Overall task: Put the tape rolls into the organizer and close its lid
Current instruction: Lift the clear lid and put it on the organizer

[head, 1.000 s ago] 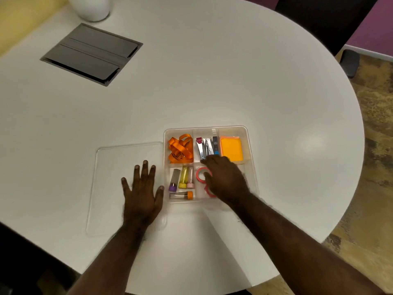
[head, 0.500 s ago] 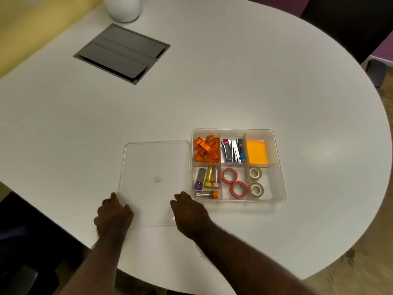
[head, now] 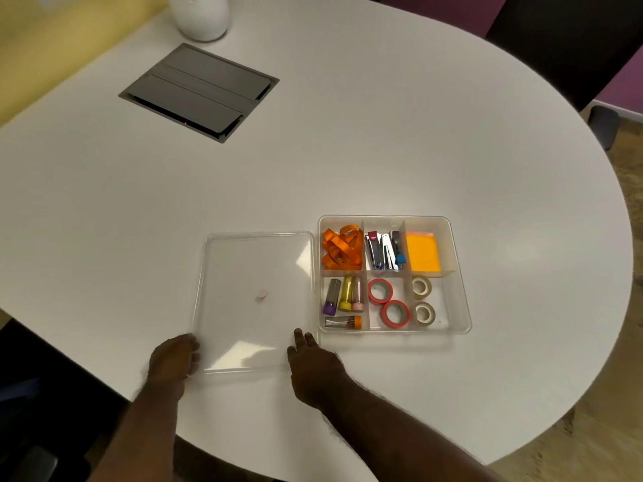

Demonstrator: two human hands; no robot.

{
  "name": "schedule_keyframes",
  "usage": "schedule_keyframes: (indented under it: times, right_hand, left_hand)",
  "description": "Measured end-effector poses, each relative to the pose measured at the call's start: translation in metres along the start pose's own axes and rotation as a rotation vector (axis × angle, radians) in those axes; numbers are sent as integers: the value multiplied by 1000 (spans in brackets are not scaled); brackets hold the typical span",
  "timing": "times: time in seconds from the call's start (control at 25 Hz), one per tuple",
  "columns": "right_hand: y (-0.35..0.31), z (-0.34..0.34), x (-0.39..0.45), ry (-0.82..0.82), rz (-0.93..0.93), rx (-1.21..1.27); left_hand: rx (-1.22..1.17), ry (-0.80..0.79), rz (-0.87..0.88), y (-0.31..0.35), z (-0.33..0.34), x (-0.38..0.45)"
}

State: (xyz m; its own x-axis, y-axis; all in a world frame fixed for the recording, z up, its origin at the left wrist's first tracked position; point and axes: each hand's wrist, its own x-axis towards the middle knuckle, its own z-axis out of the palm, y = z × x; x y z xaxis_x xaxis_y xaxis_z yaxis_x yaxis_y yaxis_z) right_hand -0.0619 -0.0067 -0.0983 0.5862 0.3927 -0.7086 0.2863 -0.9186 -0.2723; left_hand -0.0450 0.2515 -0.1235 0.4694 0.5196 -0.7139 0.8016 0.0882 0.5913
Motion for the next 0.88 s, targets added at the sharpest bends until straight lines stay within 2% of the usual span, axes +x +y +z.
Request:
schedule_keyframes:
  times: [0.16,0.32,0.4,0.44,0.52,0.6,0.72,0.88]
  right_hand:
    - [0,-12,-7,82,-97,151]
    - [4,-44,-17,520,-301,447]
    - [15,-76,-19,681,-267,715]
    - [23,-94,-20,712,-219,896]
    - [47,-135,-24,643,-141,1378]
    - [81,-166,-37,533,-120,1775]
    - [141,-186,-64,567,-119,1984]
    - [207,-171,-94,620,51,2037]
  left_hand:
    - [-165,-127,154,34,-36,-15]
    - [-92,-109,481,88,-64,-39]
    - [22,-55,681,116,-65,-58]
    - [99,2,773,130,-63,-68]
    - [231,112,951,150,-50,-92]
    - [316,176,1214,159,-24,-119]
    - [447,198,1546,155,27,-147]
    - [625,107,1697,125,81,-152]
